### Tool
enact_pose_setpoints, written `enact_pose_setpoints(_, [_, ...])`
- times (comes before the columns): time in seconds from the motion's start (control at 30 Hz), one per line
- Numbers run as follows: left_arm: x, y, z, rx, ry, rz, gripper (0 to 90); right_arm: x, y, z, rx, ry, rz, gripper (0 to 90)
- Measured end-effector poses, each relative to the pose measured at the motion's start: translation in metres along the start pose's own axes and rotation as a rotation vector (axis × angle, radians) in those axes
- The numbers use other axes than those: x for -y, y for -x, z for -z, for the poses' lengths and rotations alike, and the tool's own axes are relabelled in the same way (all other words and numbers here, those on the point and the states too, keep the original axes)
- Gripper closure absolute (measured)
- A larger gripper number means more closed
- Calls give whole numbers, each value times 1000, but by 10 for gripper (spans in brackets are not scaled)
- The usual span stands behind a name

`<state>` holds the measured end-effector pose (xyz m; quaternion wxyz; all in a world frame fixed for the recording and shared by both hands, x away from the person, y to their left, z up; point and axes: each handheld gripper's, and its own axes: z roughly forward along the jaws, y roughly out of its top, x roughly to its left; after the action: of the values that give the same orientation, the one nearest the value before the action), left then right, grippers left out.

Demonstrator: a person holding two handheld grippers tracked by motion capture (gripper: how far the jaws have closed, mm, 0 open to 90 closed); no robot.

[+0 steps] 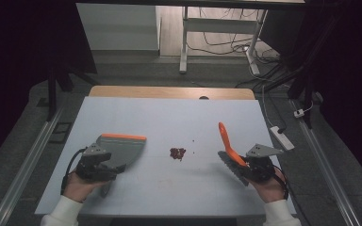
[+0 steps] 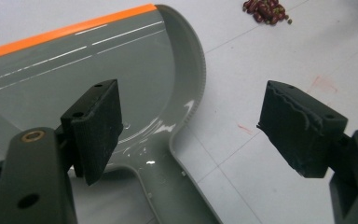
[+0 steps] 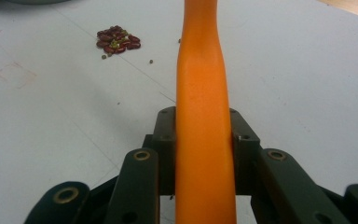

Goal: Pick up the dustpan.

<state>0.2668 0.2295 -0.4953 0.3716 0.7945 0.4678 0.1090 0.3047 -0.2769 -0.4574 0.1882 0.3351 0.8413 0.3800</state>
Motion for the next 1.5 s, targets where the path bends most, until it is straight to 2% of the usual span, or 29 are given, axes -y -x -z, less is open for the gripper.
enact_pose_setpoints(0.57, [-2, 1, 4, -5, 1, 4, 213, -1, 0, 2, 11, 7, -2, 703])
enact_pose_setpoints(0.73, [-2, 1, 4, -2, -4, 1, 213, -2, 0, 4, -10, 34, -14, 703])
enact_pose_setpoints(0.93, [-4, 2, 6, -6, -7, 3, 212, -2, 0, 5, 0, 42, -25, 703])
enact_pose_setpoints(1.5, [-10, 18, 14, -57, -37, 62, 216, 0, 0, 5, 7, 43, -28, 703])
